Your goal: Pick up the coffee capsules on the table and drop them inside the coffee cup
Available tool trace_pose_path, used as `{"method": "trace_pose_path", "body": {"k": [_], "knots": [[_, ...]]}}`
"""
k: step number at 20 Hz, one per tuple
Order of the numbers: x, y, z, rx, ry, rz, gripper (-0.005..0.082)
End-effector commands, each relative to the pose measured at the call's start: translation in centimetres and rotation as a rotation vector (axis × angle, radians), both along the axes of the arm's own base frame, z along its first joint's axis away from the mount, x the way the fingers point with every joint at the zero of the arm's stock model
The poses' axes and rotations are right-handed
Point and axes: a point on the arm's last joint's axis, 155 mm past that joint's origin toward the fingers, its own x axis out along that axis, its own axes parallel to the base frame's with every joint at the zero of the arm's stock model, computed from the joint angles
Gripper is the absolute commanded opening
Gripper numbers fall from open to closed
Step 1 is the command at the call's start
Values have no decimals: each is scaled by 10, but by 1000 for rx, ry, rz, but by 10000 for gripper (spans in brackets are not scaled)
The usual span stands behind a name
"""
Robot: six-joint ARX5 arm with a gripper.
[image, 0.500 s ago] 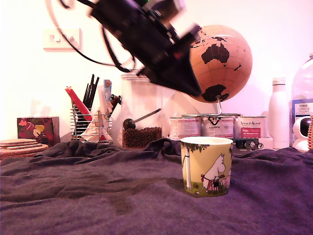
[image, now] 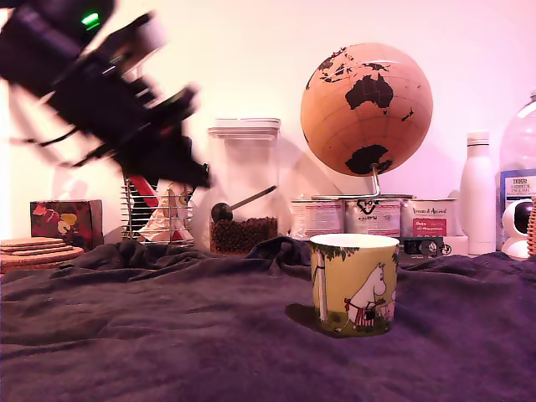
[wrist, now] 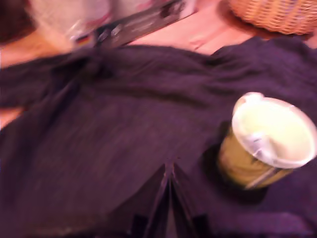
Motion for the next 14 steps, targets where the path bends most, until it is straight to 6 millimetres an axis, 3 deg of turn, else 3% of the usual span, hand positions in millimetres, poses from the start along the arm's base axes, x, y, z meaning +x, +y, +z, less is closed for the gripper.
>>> {"method": "trace_pose_path", "body": {"k": [1,9,14], "knots": [[-1,19,-9,-1,13,48,-19],[-4,97,-28,-16,17,240,-19],[-17,132,-32,-29,10,323,-19]]}}
